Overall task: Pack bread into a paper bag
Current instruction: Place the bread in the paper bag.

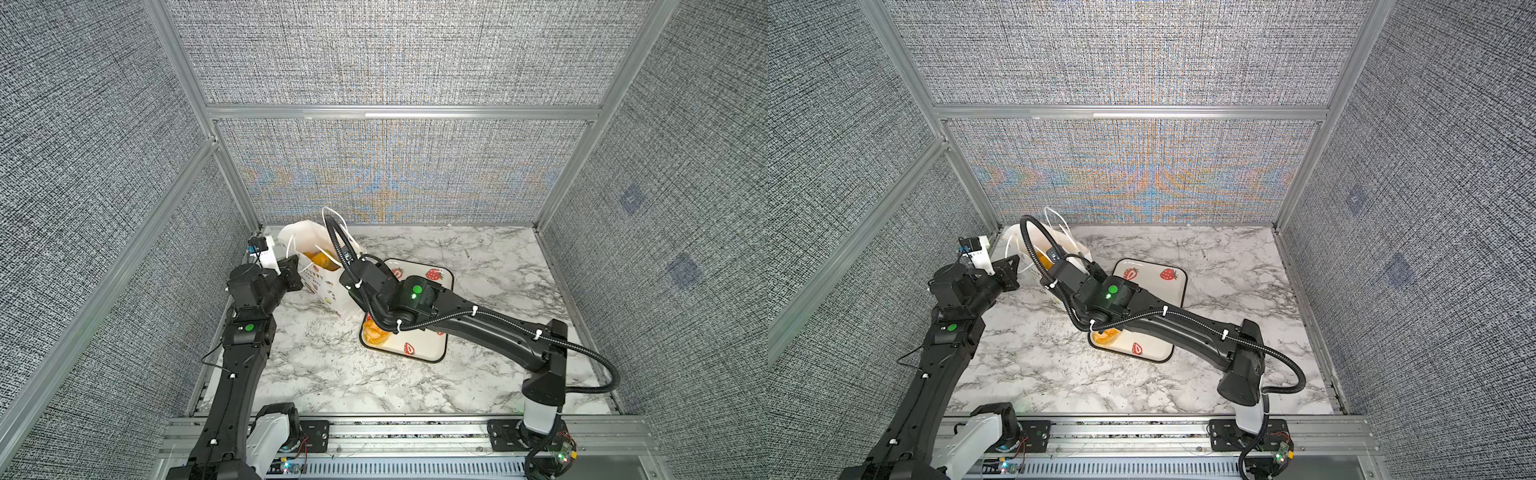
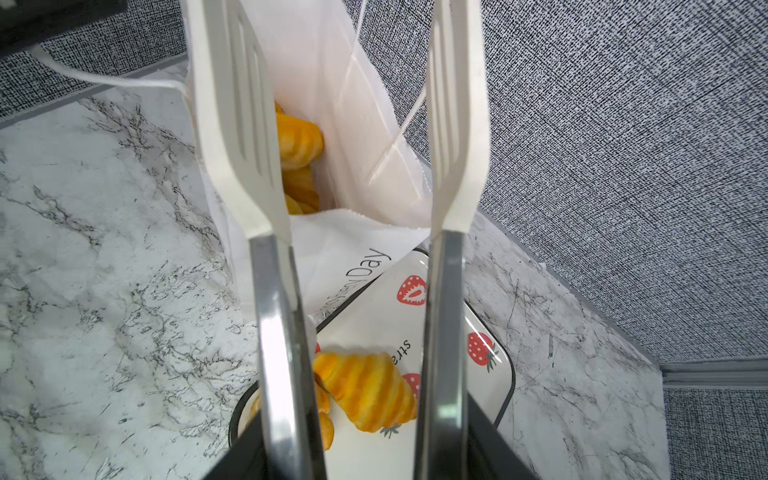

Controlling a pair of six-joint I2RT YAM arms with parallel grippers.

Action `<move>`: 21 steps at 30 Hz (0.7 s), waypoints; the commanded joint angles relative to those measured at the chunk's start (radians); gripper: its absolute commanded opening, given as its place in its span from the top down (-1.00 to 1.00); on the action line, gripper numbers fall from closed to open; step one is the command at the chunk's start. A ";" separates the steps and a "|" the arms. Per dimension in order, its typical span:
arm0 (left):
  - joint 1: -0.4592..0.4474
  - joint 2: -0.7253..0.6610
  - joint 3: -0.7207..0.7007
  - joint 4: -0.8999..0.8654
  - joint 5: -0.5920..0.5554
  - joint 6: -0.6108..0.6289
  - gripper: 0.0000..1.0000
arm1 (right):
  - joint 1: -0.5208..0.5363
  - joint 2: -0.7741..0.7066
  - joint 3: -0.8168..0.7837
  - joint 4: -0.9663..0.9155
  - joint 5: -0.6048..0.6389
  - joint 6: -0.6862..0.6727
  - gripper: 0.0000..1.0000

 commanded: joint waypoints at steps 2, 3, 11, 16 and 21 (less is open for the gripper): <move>0.000 -0.004 -0.003 0.028 0.008 -0.001 1.00 | 0.004 -0.036 -0.014 0.038 0.017 0.015 -0.03; 0.000 -0.004 -0.002 0.027 0.009 -0.001 1.00 | 0.007 -0.046 -0.022 0.040 0.015 0.018 -0.03; 0.001 -0.003 -0.003 0.027 0.007 0.001 1.00 | 0.019 -0.136 -0.082 0.061 0.011 0.049 -0.03; 0.001 -0.002 -0.003 0.026 0.006 0.001 1.00 | 0.020 -0.210 -0.161 0.072 0.012 0.094 -0.03; 0.000 0.000 -0.004 0.026 0.006 0.001 1.00 | 0.018 -0.289 -0.278 0.075 0.012 0.153 -0.03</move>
